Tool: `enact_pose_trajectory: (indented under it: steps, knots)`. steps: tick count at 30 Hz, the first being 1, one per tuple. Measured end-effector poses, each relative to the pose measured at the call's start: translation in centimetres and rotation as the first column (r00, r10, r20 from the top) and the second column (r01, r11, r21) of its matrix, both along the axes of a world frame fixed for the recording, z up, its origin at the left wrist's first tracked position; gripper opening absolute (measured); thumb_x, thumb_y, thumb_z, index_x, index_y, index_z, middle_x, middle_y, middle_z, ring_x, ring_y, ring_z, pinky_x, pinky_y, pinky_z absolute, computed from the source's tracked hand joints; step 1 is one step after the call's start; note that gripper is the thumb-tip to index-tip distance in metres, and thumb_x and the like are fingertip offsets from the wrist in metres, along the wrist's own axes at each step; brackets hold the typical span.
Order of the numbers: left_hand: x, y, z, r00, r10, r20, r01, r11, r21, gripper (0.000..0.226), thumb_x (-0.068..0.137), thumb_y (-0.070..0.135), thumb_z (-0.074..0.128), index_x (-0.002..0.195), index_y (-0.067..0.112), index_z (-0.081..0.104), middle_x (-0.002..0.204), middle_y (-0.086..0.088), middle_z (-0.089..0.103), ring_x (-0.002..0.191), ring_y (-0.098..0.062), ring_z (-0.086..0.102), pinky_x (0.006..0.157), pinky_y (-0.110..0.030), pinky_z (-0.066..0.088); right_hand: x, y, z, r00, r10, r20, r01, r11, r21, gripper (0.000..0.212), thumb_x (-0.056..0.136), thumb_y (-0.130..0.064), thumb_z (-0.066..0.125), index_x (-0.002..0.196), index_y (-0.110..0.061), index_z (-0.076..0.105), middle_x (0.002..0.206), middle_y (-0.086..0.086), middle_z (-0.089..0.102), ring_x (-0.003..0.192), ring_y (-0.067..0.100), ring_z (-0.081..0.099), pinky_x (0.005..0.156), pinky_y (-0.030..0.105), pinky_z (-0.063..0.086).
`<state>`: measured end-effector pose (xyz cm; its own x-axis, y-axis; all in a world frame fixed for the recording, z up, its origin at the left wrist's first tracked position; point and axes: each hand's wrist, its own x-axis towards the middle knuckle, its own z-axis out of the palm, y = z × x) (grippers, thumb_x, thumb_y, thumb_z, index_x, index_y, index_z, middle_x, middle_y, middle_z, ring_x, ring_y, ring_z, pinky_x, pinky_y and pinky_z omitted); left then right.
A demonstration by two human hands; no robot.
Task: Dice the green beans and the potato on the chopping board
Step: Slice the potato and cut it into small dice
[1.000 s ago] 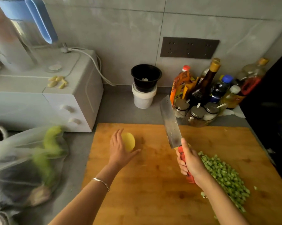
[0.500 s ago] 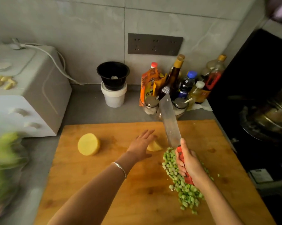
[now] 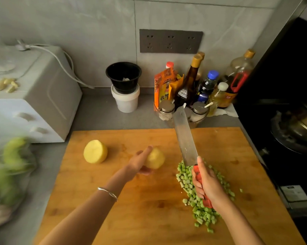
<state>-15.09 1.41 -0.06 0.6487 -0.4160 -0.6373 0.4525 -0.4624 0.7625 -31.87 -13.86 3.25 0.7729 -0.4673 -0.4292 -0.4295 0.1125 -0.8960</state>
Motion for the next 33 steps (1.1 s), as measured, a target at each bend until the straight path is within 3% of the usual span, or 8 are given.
enact_pose_trajectory:
  steps: [2,4,9,13,15,21,27,33]
  knots:
    - [0.2,1.5,-1.1,0.891,-0.359,0.278,0.201,0.861,0.468,0.057,0.097,0.055,0.033,0.132,0.010,0.040,0.108,-0.013,0.055,0.095,-0.031,0.062,0.083,-0.043,0.050,0.2,0.8,-0.6,0.999,0.037,-0.013,-0.037,0.999,0.007,0.055,0.089,-0.058,0.035,0.065,-0.009,0.042,0.045,0.002,0.032,0.032,0.012,0.029,0.033,0.021,0.027]
    - [-0.2,3.0,-3.2,0.633,-0.646,0.426,0.130,0.631,0.765,0.059,0.097,0.053,0.025,0.142,0.014,0.028,0.135,-0.016,0.040,0.122,-0.034,0.042,0.097,-0.040,0.039,0.3,1.8,-1.3,0.997,0.066,-0.030,-0.065,0.998,0.016,0.055,0.089,-0.059,0.035,0.067,-0.009,0.042,0.045,0.002,0.031,0.032,0.012,0.029,0.034,0.021,0.025]
    - [-0.5,5.3,-6.6,0.647,-0.420,0.636,0.155,0.889,0.430,0.092,0.072,0.076,0.019,0.141,0.018,0.038,0.140,-0.003,0.042,0.129,-0.026,0.032,0.108,-0.034,0.025,0.1,3.9,-2.5,0.993,0.101,-0.063,-0.098,0.994,0.042,0.056,0.090,-0.060,0.036,0.063,-0.012,0.040,0.046,0.003,0.029,0.034,0.015,0.026,0.037,0.022,0.022]
    - [-2.5,5.7,-7.7,0.726,-0.196,0.659,0.108,0.979,0.173,0.064,0.087,0.054,0.055,0.135,0.015,0.038,0.133,0.004,0.043,0.127,-0.019,0.036,0.102,-0.017,0.021,-0.2,5.6,-3.0,0.989,0.113,-0.090,-0.108,0.992,0.062,0.055,0.091,-0.060,0.036,0.062,-0.013,0.040,0.046,0.002,0.026,0.034,0.014,0.023,0.039,0.023,0.017]
    - [-3.6,5.4,-8.1,0.725,-0.081,0.684,0.020,0.995,0.097,0.056,0.091,0.037,0.057,0.135,0.010,0.036,0.134,0.003,0.038,0.129,-0.013,0.032,0.106,-0.018,0.019,-0.2,6.5,-3.2,0.987,0.130,-0.094,-0.126,0.991,0.048,0.055,0.089,-0.061,0.035,0.062,-0.014,0.039,0.046,0.002,0.025,0.033,0.013,0.022,0.039,0.022,0.014]
    - [-4.6,5.2,-8.5,0.674,0.058,0.736,-0.141,0.989,0.051,0.054,0.091,0.059,0.039,0.119,0.013,0.042,0.109,0.003,0.040,0.106,-0.011,0.037,0.099,-0.029,0.032,0.5,8.6,-4.1,0.970,0.192,-0.146,-0.218,0.959,-0.183,0.060,0.082,-0.071,0.026,0.062,-0.017,0.042,0.040,-0.008,0.031,0.038,0.007,0.029,0.044,0.022,0.023]
    - [-3.6,4.6,-9.2,0.598,0.044,0.800,-0.200,0.975,0.096,0.049,0.093,0.048,0.028,0.106,0.005,0.048,0.099,-0.002,0.042,0.095,-0.024,0.043,0.092,-0.034,0.032,1.4,9.4,-4.9,0.969,0.185,-0.162,-0.217,0.952,-0.214,0.060,0.081,-0.074,0.027,0.059,-0.019,0.040,0.042,-0.007,0.035,0.043,0.012,0.033,0.050,0.030,0.025]
    - [-3.5,4.7,-9.5,0.592,0.025,0.806,-0.187,0.976,0.107,0.047,0.094,0.046,0.026,0.106,0.006,0.048,0.099,-0.002,0.041,0.094,-0.019,0.040,0.091,-0.026,0.027,1.8,10.0,-5.1,0.958,0.203,-0.205,-0.247,0.943,-0.224,0.060,0.081,-0.072,0.023,0.061,-0.019,0.041,0.039,-0.009,0.037,0.041,0.007,0.033,0.047,0.026,0.026]
